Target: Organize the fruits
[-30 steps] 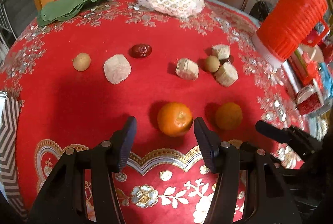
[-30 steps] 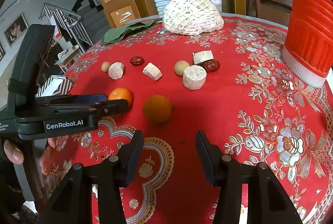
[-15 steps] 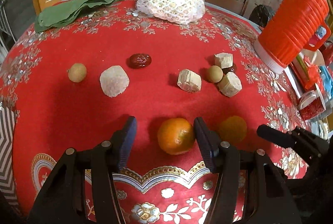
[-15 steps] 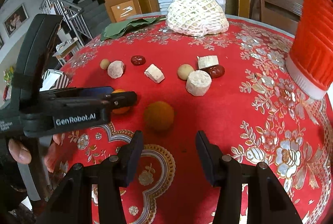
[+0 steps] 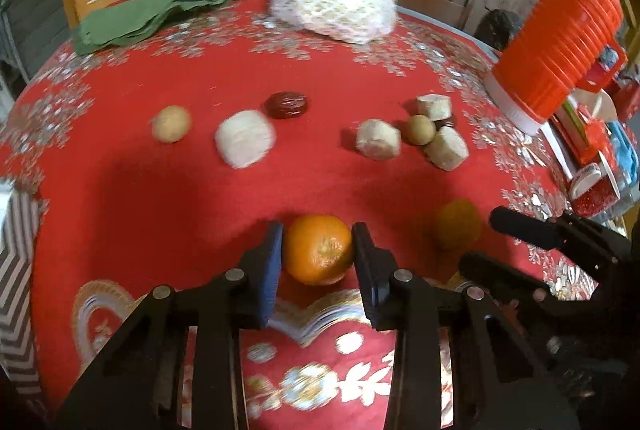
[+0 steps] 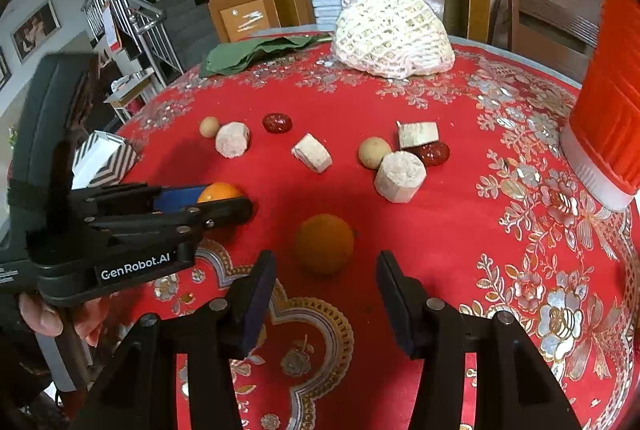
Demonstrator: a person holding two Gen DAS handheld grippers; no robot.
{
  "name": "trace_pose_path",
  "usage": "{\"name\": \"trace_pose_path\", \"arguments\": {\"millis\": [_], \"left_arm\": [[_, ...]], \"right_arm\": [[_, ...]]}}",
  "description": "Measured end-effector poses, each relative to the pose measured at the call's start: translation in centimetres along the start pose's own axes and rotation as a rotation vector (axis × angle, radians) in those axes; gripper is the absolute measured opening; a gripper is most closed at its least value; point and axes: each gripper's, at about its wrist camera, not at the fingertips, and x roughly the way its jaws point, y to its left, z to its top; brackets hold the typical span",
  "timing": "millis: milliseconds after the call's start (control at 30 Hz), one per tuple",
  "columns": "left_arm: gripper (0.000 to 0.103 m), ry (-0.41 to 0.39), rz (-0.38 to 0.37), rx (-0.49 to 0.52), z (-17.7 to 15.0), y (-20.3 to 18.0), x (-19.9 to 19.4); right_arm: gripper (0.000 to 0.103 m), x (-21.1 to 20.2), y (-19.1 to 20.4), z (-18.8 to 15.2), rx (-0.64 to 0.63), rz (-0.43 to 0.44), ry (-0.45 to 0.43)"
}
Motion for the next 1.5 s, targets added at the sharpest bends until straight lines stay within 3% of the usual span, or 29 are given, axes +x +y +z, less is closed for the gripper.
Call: {"name": "trace_pose_path", "arguments": {"millis": [200, 467, 667, 733, 800, 1000, 1200, 1333, 1500], "left_arm": [[0.033, -0.019, 0.066, -0.104, -0.9, 3.8, -1.8], [0.033, -0.03, 0.121, -0.156, -1.3, 6.4, -2.8], [0.033, -0.011, 0.117, -0.162, -1.5, 6.9, -2.7], [0.033, -0.013, 0.119, -0.164, -1.6, 7.1, -2.7], [0.033, -0.019, 0.125, -0.174, -1.4, 7.5, -2.8], [0.033, -0.036, 0.145, -0.21, -1.4, 8.6, -3.2], [0.033, -0.038, 0.137, -0.216, -1.7, 8.7, -3.4], [0.033, -0.056, 0.14, -0.222, -1.6, 8.9, -3.9], [0.033, -0.059, 0.137, -0.225, -1.4, 8.9, -3.9]], "right_arm": [[0.05, 0.3, 1.2, 2.5, -0.044, -0.003, -0.012], [0.05, 4.9, 4.1, 9.8, -0.109, 0.032, -0.038], [0.05, 10.6, 5.0, 13.6, -0.079, 0.069, 0.027], [0.05, 12.2, 5.5, 14.1, -0.074, 0.105, 0.058], [0.051, 13.5, 6.0, 13.9, -0.083, 0.088, 0.108], [0.05, 11.2, 7.1, 11.1, -0.147, 0.153, 0.128], [0.05, 8.1, 8.7, 6.3, -0.277, 0.134, 0.188], [0.05, 4.8, 6.2, 5.9, -0.262, 0.126, 0.127], [0.054, 3.2, -1.3, 9.4, -0.101, -0.008, 0.052]]}}
